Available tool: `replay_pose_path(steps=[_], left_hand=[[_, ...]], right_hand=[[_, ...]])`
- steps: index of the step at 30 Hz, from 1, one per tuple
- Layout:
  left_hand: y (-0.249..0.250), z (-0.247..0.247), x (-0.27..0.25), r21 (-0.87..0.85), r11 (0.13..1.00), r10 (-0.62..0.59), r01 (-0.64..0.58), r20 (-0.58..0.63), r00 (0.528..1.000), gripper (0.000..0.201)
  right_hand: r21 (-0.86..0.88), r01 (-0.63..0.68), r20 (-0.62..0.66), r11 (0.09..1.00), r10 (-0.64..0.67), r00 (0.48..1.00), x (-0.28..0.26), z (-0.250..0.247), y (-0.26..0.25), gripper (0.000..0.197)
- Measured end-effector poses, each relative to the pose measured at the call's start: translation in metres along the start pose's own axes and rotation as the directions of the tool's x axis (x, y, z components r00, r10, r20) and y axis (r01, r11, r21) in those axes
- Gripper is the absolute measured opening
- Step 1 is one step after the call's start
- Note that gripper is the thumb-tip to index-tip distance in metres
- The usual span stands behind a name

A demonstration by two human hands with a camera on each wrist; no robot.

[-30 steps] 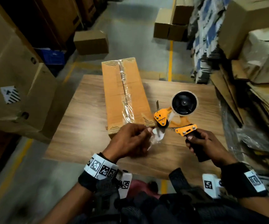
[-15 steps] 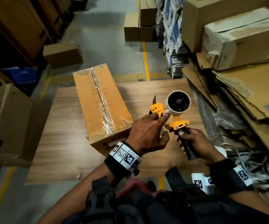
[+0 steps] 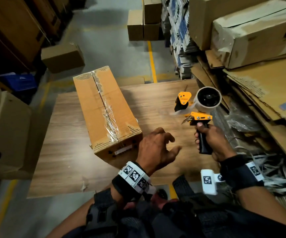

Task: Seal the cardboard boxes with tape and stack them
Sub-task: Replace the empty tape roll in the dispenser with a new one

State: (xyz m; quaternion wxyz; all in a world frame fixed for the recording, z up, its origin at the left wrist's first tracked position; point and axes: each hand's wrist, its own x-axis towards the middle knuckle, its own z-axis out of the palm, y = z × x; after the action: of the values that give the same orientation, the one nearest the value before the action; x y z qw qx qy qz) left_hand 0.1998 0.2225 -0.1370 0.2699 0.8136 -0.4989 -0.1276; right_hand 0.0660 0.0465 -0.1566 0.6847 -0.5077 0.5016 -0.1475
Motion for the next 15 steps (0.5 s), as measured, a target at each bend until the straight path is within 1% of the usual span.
replay_pose_path(steps=[2, 5, 7, 9, 11, 12, 14, 15], left_hand=[[-0.009, -0.006, 0.008, -0.090, 0.996, -0.028, 0.025, -0.034, 0.999, 0.030], [-0.015, -0.017, 0.027, -0.205, 0.979, -0.017, -0.007, -0.114, 0.993, 0.021], [-0.011, -0.029, 0.041, -0.219, 0.975, -0.007, -0.038, -0.201, 0.980, 0.016], [-0.006, -0.043, 0.057, -0.202, 0.977, 0.010, -0.061, -0.242, 0.970, 0.016], [-0.006, -0.051, 0.078, -0.194, 0.980, 0.002, -0.040, -0.194, 0.981, 0.024], [-0.007, -0.054, 0.092, -0.203, 0.979, -0.039, 0.010, -0.142, 0.989, 0.030], [-0.012, -0.054, 0.122, -0.243, 0.956, -0.169, 0.165, 0.004, 0.986, 0.044], [-0.015, -0.052, 0.137, -0.271, 0.931, -0.230, 0.246, 0.091, 0.969, 0.044]], right_hand=[[-0.007, 0.001, 0.016, 1.000, -0.001, 1.000, 0.004, -0.007, -0.004, 0.021], [-0.076, 0.023, 0.043, 0.997, -0.019, 0.999, 0.003, -0.009, -0.001, 0.021], [-0.152, 0.053, 0.045, 0.987, -0.047, 0.998, -0.001, -0.004, 0.002, 0.021], [-0.253, 0.089, 0.045, 0.963, -0.080, 0.996, -0.006, 0.002, 0.005, 0.021], [-0.345, 0.122, 0.068, 0.931, -0.105, 0.992, -0.010, 0.006, 0.007, 0.021], [-0.377, 0.135, 0.088, 0.916, -0.110, 0.990, -0.013, 0.007, 0.007, 0.021], [-0.418, 0.156, 0.125, 0.895, -0.114, 0.986, -0.015, 0.009, 0.008, 0.018], [-0.436, 0.167, 0.144, 0.884, -0.115, 0.983, -0.016, 0.009, 0.008, 0.016]])
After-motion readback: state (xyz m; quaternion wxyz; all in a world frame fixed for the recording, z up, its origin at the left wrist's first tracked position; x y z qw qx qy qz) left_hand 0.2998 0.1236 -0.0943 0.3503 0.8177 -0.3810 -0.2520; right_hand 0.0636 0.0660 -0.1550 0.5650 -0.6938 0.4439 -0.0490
